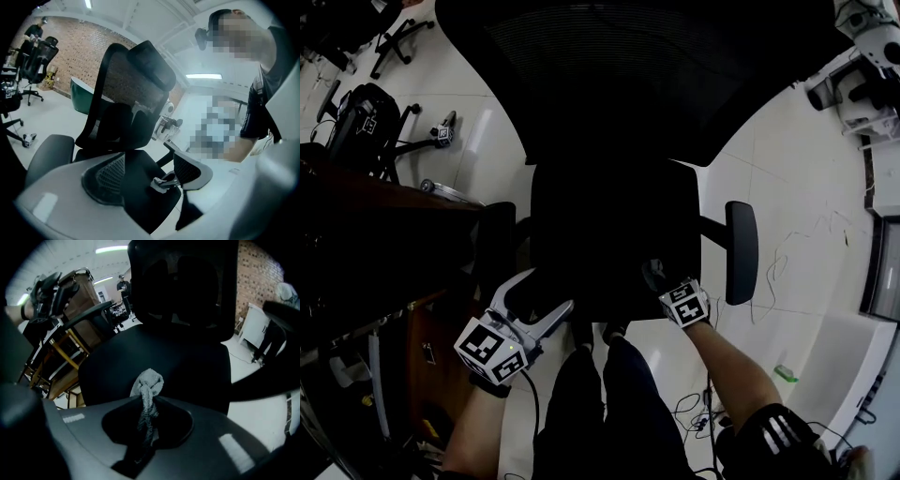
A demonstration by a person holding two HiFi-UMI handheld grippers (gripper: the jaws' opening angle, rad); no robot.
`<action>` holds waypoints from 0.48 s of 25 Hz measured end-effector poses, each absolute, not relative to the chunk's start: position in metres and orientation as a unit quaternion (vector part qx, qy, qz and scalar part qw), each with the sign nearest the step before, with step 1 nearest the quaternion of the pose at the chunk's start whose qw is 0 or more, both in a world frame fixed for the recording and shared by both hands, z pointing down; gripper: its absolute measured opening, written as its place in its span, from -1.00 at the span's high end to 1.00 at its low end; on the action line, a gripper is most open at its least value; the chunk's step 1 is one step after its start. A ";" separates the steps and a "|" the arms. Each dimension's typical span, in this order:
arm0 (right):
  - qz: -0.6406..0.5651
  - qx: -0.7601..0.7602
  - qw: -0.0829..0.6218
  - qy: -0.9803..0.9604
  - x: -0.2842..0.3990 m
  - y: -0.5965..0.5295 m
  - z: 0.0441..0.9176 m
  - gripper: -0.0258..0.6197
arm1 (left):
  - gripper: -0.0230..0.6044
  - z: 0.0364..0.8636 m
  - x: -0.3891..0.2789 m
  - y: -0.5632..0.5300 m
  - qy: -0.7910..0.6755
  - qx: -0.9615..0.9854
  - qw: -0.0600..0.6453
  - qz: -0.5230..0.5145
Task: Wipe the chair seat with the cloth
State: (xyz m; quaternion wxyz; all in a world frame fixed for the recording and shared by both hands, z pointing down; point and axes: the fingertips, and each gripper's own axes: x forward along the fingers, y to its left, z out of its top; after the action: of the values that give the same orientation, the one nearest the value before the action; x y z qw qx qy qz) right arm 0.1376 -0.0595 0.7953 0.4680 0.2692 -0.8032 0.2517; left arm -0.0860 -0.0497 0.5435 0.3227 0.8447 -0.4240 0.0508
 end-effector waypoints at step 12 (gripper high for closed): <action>0.115 0.144 0.450 -0.874 -0.094 -0.201 0.778 0.77 | -0.19 0.539 -0.140 -0.054 -0.464 0.830 0.309 0.029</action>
State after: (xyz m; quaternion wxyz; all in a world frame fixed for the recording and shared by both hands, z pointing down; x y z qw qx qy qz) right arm -0.0942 -0.2014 0.7776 0.4498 0.1436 -0.8740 0.1149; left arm -0.1405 -0.0544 0.5393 0.3086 0.8298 -0.4640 0.0290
